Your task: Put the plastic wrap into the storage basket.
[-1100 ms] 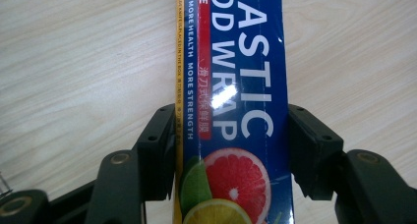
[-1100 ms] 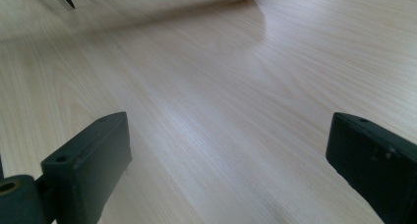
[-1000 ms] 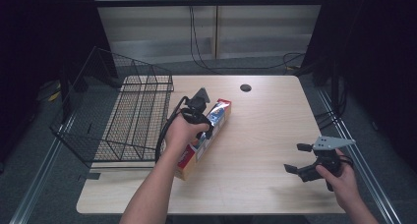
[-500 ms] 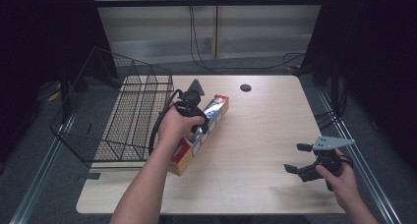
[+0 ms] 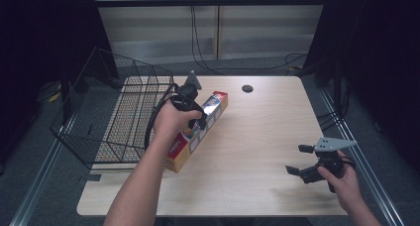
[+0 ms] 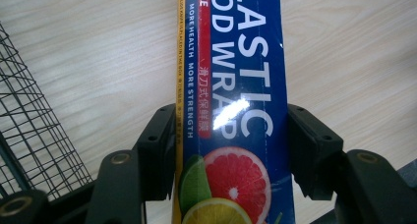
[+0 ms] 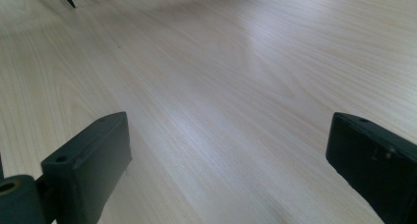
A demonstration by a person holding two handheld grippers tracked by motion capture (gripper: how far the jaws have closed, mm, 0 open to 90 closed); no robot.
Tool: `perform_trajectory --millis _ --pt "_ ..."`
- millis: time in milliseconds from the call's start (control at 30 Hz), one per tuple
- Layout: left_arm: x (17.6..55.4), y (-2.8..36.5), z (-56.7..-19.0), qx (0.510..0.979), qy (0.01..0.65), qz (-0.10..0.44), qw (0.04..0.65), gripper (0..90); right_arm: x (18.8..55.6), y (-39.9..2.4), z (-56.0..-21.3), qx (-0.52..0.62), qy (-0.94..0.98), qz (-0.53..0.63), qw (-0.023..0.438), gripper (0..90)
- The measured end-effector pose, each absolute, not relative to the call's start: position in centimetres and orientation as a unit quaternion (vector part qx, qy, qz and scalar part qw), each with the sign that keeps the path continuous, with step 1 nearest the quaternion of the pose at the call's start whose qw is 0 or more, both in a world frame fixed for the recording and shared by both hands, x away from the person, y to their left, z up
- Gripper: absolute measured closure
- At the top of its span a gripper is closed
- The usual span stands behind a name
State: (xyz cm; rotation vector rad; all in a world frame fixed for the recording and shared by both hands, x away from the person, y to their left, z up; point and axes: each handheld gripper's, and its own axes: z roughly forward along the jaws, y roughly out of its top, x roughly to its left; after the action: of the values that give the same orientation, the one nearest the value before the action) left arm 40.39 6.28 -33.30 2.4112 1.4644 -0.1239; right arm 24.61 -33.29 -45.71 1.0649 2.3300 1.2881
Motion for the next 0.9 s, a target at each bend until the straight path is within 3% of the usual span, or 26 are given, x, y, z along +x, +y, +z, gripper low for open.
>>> perform_trajectory --millis 900 --pt "41.2 8.7 -30.2 0.831 0.533 -0.038 0.154 43.3 24.6 -33.5 -45.6 0.368 0.802 0.450 0.137 2.9"
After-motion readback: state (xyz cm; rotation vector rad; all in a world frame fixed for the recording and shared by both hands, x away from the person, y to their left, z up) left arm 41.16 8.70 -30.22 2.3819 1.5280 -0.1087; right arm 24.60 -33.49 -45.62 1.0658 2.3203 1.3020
